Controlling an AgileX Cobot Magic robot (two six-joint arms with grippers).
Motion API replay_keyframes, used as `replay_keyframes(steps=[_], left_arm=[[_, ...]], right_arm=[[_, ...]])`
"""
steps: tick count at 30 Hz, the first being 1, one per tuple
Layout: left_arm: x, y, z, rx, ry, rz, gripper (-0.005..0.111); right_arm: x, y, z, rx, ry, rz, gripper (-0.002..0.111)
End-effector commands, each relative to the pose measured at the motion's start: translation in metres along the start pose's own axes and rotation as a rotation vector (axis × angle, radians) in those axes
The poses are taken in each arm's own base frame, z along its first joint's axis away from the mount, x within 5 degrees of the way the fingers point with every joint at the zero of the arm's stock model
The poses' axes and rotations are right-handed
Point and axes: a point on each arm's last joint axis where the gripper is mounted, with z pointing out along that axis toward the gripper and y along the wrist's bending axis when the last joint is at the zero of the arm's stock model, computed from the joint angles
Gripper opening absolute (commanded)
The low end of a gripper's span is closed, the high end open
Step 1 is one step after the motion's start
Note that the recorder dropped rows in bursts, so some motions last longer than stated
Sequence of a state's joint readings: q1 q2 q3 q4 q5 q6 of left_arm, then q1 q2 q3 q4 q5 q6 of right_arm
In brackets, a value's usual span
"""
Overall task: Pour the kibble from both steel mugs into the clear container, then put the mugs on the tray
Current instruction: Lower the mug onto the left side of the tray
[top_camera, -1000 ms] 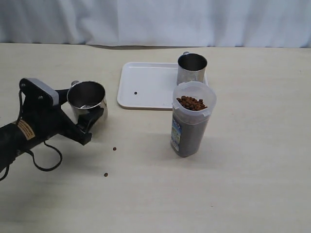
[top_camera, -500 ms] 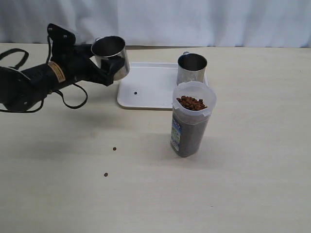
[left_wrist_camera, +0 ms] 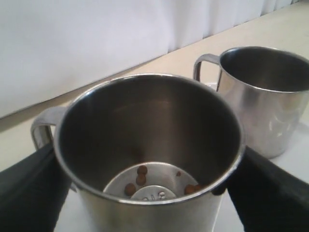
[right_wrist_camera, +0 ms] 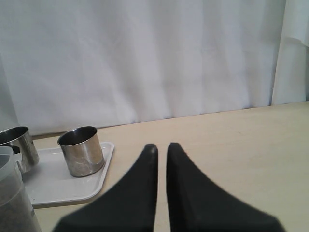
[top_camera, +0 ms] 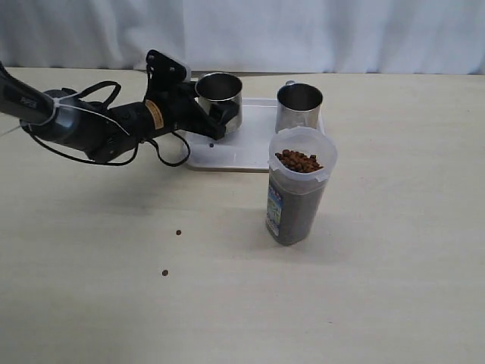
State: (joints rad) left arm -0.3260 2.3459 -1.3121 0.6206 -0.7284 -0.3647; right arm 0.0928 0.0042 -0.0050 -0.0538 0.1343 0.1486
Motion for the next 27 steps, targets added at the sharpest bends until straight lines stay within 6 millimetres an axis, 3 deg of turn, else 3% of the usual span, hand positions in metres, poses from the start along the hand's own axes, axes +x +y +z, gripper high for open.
replay_keyframes(steps=[1, 7, 11, 12, 13, 16, 23, 27], left_arm=[[-0.001, 0.002, 0.012, -0.007, -0.015, -0.003, 0.000], [0.015, 0.004, 0.021, -0.007, 0.008, -0.011, 0.000], [0.014, 0.004, 0.021, -0.002, 0.010, -0.003, 0.033], [0.014, 0.004, 0.021, -0.002, 0.010, -0.003, 0.049], [0.014, 0.004, 0.021, -0.002, 0.010, -0.003, 0.057], [0.014, 0.004, 0.021, -0.002, 0.010, -0.003, 0.072], [0.002, 0.006, 0.016, -0.017, 0.066, 0.011, 0.073], [-0.019, 0.023, 0.003, -0.118, 0.152, -0.006, 0.073]], right_arm=[[0.001, 0.000, 0.000, -0.002, -0.001, -0.012, 0.005], [0.001, 0.000, 0.000, -0.002, -0.001, -0.012, 0.005], [0.001, 0.000, 0.000, -0.002, -0.001, -0.012, 0.005], [0.001, 0.000, 0.000, -0.002, -0.001, -0.012, 0.005], [0.001, 0.000, 0.000, -0.002, -0.001, -0.012, 0.005], [0.001, 0.000, 0.000, -0.002, -0.001, -0.012, 0.005], [0.001, 0.000, 0.000, -0.002, -0.001, -0.012, 0.005], [0.001, 0.000, 0.000, -0.002, -0.001, -0.012, 0.005]])
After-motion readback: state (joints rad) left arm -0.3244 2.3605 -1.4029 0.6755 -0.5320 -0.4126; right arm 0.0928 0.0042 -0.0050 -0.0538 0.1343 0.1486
